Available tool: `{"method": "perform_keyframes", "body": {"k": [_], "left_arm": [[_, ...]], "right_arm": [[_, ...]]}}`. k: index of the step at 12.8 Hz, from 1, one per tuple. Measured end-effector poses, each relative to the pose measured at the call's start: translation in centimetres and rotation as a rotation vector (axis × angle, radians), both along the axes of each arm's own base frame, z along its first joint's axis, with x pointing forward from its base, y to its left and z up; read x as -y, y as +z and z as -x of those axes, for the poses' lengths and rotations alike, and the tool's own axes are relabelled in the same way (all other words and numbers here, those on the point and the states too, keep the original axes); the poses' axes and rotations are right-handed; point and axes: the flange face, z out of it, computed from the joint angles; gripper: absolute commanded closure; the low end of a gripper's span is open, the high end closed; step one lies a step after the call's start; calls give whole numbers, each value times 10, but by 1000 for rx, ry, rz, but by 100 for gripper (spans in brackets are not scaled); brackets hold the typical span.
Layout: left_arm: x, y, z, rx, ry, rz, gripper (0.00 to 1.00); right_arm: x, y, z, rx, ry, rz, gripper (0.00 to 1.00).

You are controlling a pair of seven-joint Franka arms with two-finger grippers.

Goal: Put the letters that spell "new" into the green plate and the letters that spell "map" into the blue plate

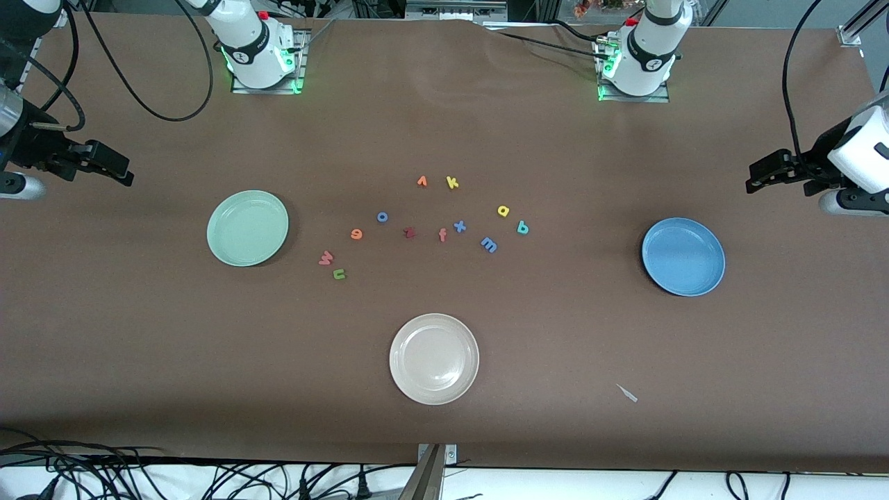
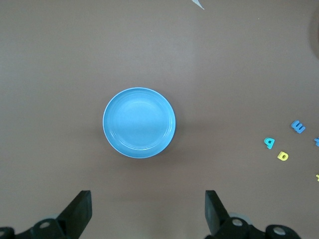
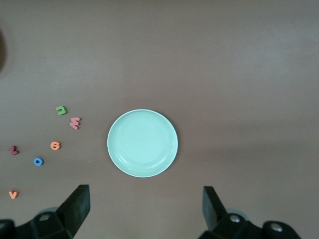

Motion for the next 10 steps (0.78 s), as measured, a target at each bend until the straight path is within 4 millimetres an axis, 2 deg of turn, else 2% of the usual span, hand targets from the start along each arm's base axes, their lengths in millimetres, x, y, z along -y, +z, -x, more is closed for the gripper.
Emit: {"method": "perform_keyframes", "body": {"k": [10], "left_arm": [[0,0,0,0,0,0,0]], "right_arm": [[0,-1,2,-15,0,0,0]]}}
